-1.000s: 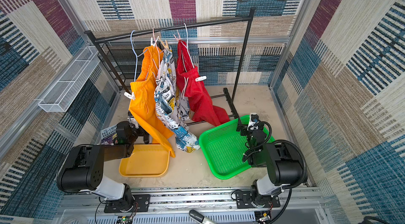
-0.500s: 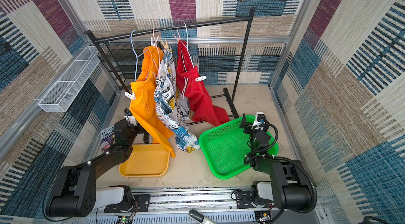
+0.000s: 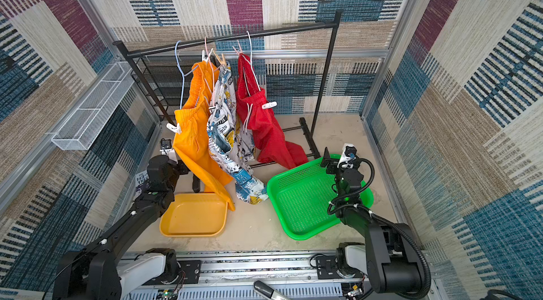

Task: Remove the clothespins securing shorts to the hanger
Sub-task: Pick up the hanger from the clothesline.

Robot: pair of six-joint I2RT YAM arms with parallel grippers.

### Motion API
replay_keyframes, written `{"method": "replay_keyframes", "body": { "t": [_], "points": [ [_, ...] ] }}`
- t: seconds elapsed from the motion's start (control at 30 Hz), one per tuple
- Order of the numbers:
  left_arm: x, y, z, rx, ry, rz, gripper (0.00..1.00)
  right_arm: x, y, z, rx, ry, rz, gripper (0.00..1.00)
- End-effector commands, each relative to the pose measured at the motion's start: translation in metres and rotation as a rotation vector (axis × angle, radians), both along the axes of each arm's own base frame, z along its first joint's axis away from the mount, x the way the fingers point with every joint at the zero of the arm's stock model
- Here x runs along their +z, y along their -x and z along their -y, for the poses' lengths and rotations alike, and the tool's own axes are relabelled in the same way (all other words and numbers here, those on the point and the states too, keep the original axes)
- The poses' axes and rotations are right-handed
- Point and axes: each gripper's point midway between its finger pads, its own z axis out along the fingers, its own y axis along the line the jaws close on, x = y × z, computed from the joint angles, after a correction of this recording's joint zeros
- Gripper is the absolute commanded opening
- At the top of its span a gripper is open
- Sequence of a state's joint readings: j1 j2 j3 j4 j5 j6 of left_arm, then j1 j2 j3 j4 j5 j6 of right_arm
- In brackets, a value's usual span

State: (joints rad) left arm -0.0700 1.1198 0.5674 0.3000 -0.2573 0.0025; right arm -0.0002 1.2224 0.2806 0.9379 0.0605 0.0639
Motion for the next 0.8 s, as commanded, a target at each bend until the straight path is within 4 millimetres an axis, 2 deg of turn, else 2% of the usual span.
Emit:
{"method": "replay_keyframes", "body": {
  "t": [0.0,0.1,0.3,0.53,0.77],
  "points": [
    [-0.005,0.002,-0.004,0.030,0.017,-0.028,0.97,0.001,-0.001,-0.009,0.052,-0.024,-0.001,0.99],
    [-0.001,0.004,-0.004,0.034,0.024,-0.019,0.97,0.005,-0.002,-0.014,0.082,-0.030,0.001,0.99],
    [0.008,0.006,-0.008,0.062,0.034,-0.014,0.97,0.024,0.001,-0.028,0.147,-0.037,0.039,0.99],
    [0.024,0.010,-0.014,0.109,0.082,-0.027,0.96,0.051,0.001,-0.075,0.301,-0.006,0.072,0.99],
    [0.026,0.020,-0.013,0.117,0.144,-0.090,0.95,0.065,0.008,-0.114,0.429,0.004,0.085,0.99]
  ]
}}
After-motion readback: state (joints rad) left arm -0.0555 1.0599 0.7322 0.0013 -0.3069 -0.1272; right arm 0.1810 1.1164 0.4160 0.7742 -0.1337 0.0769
